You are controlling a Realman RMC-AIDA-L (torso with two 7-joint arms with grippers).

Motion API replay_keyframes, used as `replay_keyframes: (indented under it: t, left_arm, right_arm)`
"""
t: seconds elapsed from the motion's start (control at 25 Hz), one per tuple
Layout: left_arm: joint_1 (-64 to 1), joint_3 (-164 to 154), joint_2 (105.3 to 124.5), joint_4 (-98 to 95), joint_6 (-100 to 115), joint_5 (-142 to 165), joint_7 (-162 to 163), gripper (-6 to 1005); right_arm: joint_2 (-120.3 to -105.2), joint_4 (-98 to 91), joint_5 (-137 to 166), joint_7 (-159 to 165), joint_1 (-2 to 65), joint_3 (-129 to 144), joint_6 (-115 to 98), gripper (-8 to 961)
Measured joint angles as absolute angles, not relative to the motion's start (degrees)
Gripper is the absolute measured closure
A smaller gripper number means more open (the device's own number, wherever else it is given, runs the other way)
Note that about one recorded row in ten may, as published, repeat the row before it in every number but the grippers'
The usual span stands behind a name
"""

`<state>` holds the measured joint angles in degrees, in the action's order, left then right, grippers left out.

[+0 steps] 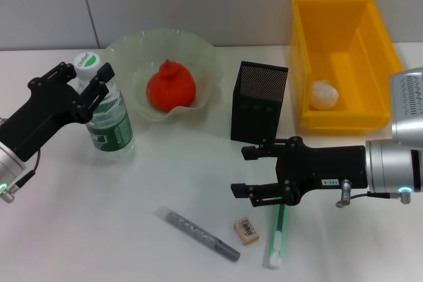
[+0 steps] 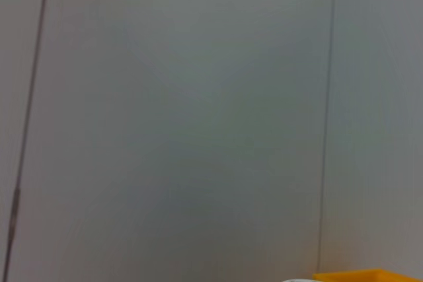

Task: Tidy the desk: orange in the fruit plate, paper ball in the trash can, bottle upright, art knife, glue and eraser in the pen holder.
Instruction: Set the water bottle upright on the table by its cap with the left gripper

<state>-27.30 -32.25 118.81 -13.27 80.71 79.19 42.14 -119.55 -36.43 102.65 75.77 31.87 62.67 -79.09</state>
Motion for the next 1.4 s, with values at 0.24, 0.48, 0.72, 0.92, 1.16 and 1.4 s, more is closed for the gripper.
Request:
replay_keyframes:
  t: [0.24, 0.48, 0.72, 0.92, 1.16, 1.4]
  left_arm:
    - [-27.8, -32.3, 118.80, -12.8, 78.3, 78.6, 42.1, 547]
    - [-28.0, -32.3, 118.86, -12.7, 76.7, 78.3, 42.0, 546]
    - [-28.1, -32.4, 118.83, -12.7, 76.4, 78.3, 42.0, 545]
    - [-28.1, -32.6, 118.82, -12.7, 76.3, 78.3, 42.0, 545]
    - [-28.1, -32.3, 118.82, -12.3, 76.1, 78.1, 41.5, 544]
    - [-28.1, -32.3, 118.82, -12.1, 76.2, 77.4, 41.5, 491]
  right_arm:
    - [-119.52, -36.3, 102.6, 75.8, 31.8, 62.7, -79.1, 175]
    - [-119.52, -36.3, 102.6, 75.8, 31.8, 62.7, -79.1, 175]
    - [-119.53, -36.3, 102.6, 76.1, 32.0, 62.7, -79.1, 175]
    - [-119.53, -36.3, 102.6, 76.2, 32.1, 62.7, -79.3, 175]
    - [-119.53, -36.3, 102.6, 76.2, 32.1, 62.7, -79.3, 175]
    - [-119.44, -36.3, 102.6, 76.2, 32.1, 62.7, -79.4, 175]
